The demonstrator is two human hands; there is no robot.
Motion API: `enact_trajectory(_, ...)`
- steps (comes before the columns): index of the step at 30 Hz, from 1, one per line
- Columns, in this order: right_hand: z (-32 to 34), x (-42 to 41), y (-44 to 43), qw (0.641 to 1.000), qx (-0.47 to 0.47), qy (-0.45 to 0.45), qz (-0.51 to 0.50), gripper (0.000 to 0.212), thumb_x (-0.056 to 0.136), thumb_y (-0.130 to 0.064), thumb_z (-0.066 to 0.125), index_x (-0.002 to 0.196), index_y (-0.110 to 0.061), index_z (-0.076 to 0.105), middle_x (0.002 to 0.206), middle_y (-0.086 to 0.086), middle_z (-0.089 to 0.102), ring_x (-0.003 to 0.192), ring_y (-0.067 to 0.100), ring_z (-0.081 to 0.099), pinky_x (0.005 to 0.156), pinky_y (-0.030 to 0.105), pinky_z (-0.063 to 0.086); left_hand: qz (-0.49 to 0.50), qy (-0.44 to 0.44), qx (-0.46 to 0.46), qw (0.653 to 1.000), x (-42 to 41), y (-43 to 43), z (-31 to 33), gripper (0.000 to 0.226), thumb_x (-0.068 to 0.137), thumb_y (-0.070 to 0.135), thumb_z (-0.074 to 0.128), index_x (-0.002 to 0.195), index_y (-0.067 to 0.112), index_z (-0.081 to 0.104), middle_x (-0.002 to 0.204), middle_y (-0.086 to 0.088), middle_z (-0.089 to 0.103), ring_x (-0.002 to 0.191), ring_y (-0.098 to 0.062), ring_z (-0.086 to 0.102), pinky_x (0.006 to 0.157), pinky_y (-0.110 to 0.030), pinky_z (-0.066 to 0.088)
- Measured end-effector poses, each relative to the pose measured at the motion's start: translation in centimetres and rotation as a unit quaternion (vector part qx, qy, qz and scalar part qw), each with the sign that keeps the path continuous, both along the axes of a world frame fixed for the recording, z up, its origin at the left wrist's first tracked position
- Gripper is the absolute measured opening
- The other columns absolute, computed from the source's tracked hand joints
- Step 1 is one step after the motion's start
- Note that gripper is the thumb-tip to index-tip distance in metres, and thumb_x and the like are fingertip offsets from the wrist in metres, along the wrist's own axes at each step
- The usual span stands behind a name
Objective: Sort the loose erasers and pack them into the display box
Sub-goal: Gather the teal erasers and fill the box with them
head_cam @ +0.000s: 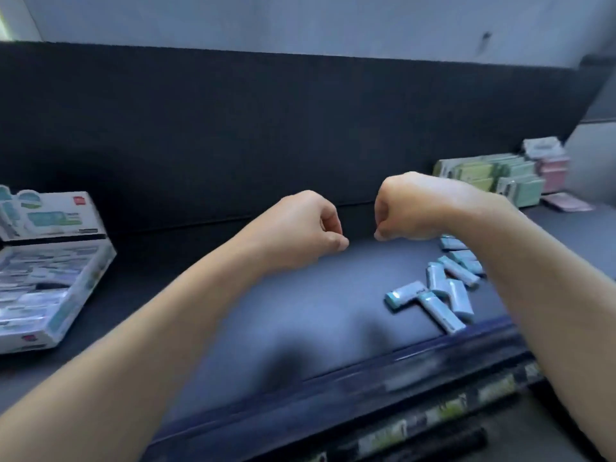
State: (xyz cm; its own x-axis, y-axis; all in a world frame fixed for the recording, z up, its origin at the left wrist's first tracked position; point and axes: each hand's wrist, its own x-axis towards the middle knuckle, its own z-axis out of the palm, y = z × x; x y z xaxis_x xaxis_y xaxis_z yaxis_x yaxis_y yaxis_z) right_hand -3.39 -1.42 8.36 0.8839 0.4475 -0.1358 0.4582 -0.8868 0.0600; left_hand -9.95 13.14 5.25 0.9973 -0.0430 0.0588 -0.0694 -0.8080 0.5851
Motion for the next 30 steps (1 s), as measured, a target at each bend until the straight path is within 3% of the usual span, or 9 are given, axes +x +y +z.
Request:
enact_trajectory(2, 0.2, 1.5, -4.9, 1.0, -0.008, -0.01, -0.025, 0.023, 0.087, -0.025, 0.062, 0.1, -0.006, 0.071, 0.093, 0.011, 0.07, 0.09, 0.028, 0.065, 0.071, 0.03, 0.051, -0.022, -0.001, 0.01, 1.0, 2.2, -4.5, 0.0, 0.011, 0.086, 0.03, 0.064, 0.082, 0.02, 0.066, 0.068, 0.01, 0.057, 0.058, -0.004, 0.051, 0.047, -0.018, 0.036)
enact_trajectory(5, -0.3, 3.9, -11.7, 0.998, -0.019, -0.01, -0.053, 0.022, 0.089, -0.018, 0.059, 0.1, -0.004, 0.072, 0.097, 0.014, 0.071, 0.088, 0.03, 0.067, 0.07, 0.031, 0.054, -0.045, 0.004, 0.018, 0.999, 5.4, -10.5, -0.4, 0.011, 0.086, 0.029, 0.064, 0.081, 0.019, 0.066, 0.067, 0.009, 0.056, 0.055, -0.007, 0.05, 0.048, -0.022, 0.036)
enact_trajectory(7, -1.0, 5.3, -15.2, 0.998, -0.019, 0.004, -0.065, 0.022, 0.089, -0.016, 0.059, 0.102, -0.003, 0.072, 0.102, 0.013, 0.071, 0.098, 0.03, 0.066, 0.073, 0.032, 0.054, -0.05, 0.009, 0.031, 0.998, 7.2, -13.5, -1.0, 0.01, 0.086, 0.027, 0.065, 0.082, 0.019, 0.067, 0.067, 0.009, 0.056, 0.056, -0.005, 0.049, 0.048, -0.022, 0.035)
enact_trajectory(10, -2.2, 7.1, -18.3, 0.996, 0.014, 0.032, -0.077, 0.022, 0.089, -0.012, 0.06, 0.104, 0.0, 0.07, 0.11, 0.017, 0.069, 0.106, 0.032, 0.064, 0.068, 0.034, 0.051, -0.042, 0.022, 0.037, 0.998, 9.2, -16.1, -2.0, 0.01, 0.086, 0.025, 0.065, 0.085, 0.016, 0.068, 0.069, 0.008, 0.057, 0.059, -0.006, 0.049, 0.051, -0.022, 0.037)
enact_trajectory(15, -3.8, 9.5, -20.6, 0.992, 0.065, 0.071, -0.077, 0.023, 0.088, -0.006, 0.059, 0.107, 0.005, 0.067, 0.115, 0.022, 0.066, 0.111, 0.033, 0.061, 0.064, 0.026, 0.035, -0.016, 0.041, 0.038, 0.998, 11.4, -18.3, -2.9, 0.008, 0.086, 0.022, 0.065, 0.087, 0.014, 0.068, 0.073, 0.007, 0.058, 0.062, -0.007, 0.051, 0.053, -0.022, 0.038)
enact_trajectory(19, -4.8, 10.7, -20.7, 0.993, 0.065, 0.075, -0.065, 0.021, 0.087, -0.005, 0.061, 0.106, 0.001, 0.068, 0.112, 0.019, 0.068, 0.107, 0.032, 0.064, 0.068, 0.028, 0.045, -0.005, 0.047, 0.068, 0.997, 12.8, -19.0, -3.5, 0.003, 0.086, 0.015, 0.064, 0.083, 0.015, 0.066, 0.074, 0.006, 0.058, 0.067, -0.011, 0.053, 0.054, -0.023, 0.038)
enact_trajectory(23, -5.9, 11.4, -20.8, 0.994, 0.055, 0.062, -0.071, 0.023, 0.087, -0.004, 0.059, 0.108, -0.002, 0.066, 0.111, 0.016, 0.068, 0.105, 0.032, 0.063, 0.084, 0.039, 0.054, -0.008, 0.054, 0.11, 0.992, 14.1, -19.8, -4.5, 0.005, 0.084, 0.009, 0.061, 0.084, 0.01, 0.066, 0.089, -0.006, 0.066, 0.078, -0.025, 0.061, 0.064, -0.031, 0.048)
enact_trajectory(27, -6.5, 11.8, -21.0, 0.994, 0.044, 0.059, -0.079, 0.021, 0.088, -0.004, 0.059, 0.108, -0.003, 0.066, 0.11, 0.016, 0.067, 0.103, 0.033, 0.063, 0.083, 0.039, 0.054, -0.024, 0.047, 0.146, 0.988, 15.3, -20.2, -5.1, 0.011, 0.079, 0.006, 0.064, 0.088, 0.002, 0.069, 0.093, -0.015, 0.07, 0.069, -0.028, 0.054, 0.067, -0.036, 0.052)
enact_trajectory(30, -6.7, 12.0, -21.0, 0.992, 0.056, 0.068, -0.091, 0.02, 0.087, -0.008, 0.064, 0.106, -0.004, 0.067, 0.108, 0.015, 0.069, 0.101, 0.032, 0.064, 0.08, 0.037, 0.054, -0.048, 0.058, 0.168, 0.983, 15.8, -20.3, -5.0, 0.013, 0.079, 0.012, 0.069, 0.089, 0.004, 0.066, 0.091, -0.012, 0.069, 0.075, -0.03, 0.06, 0.067, -0.034, 0.05)
